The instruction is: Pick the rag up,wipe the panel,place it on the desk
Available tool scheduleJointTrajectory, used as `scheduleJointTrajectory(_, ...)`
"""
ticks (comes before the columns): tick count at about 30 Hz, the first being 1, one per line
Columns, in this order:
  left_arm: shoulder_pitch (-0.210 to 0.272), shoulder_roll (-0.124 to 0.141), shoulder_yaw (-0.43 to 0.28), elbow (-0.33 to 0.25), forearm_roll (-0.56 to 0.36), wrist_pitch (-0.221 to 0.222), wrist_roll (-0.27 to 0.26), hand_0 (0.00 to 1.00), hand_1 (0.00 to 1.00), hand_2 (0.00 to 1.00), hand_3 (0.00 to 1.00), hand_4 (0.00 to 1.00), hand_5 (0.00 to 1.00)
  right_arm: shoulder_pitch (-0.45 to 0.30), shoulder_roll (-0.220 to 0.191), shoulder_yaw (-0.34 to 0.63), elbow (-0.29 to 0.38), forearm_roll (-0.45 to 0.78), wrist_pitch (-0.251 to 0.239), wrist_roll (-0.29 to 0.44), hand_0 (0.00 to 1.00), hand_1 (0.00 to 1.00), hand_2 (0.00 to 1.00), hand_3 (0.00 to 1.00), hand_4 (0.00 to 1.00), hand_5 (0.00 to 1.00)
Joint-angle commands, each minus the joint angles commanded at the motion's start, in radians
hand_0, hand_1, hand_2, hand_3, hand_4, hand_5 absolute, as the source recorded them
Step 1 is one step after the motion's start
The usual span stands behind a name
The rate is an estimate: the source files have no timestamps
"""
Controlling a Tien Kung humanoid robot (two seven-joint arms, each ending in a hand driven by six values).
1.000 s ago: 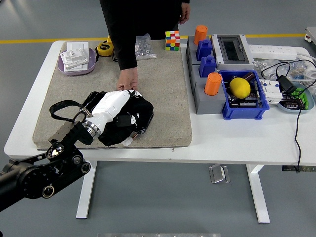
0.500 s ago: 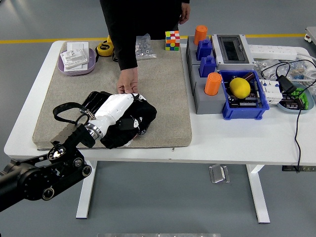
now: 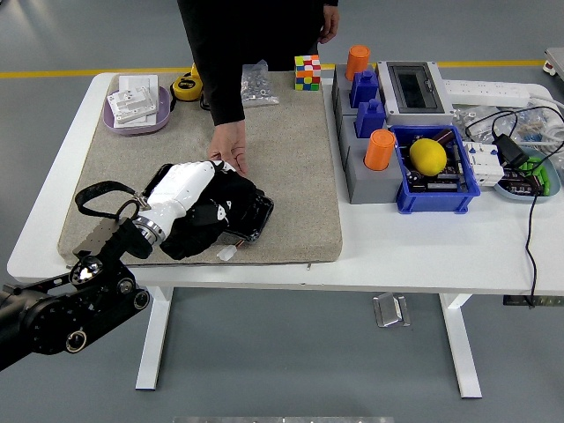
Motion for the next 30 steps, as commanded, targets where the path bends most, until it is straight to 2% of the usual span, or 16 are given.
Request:
scheduleJointTrajectory(17,0.013,0.020,-0.098,0.102,0.037,0.016,0.017,0.231,0.336,0.455,0.294,0.166,0.002,-0.001,0.002,0.003,0.000,0.000,-0.002,0.002,0.720,0.628,0.670,0.585,0.976,0.551)
scheduleJointTrajectory(30,0.021,0.036,-0.185,0.142,0.085,0.029,0.036,0.229,0.334,0.456,0.298,0.172,0.002,-0.001,0.002,0.004,0.000,0.003,-0.001,0.002,0.720,0.628,0.670,0.584,0.975,0.551)
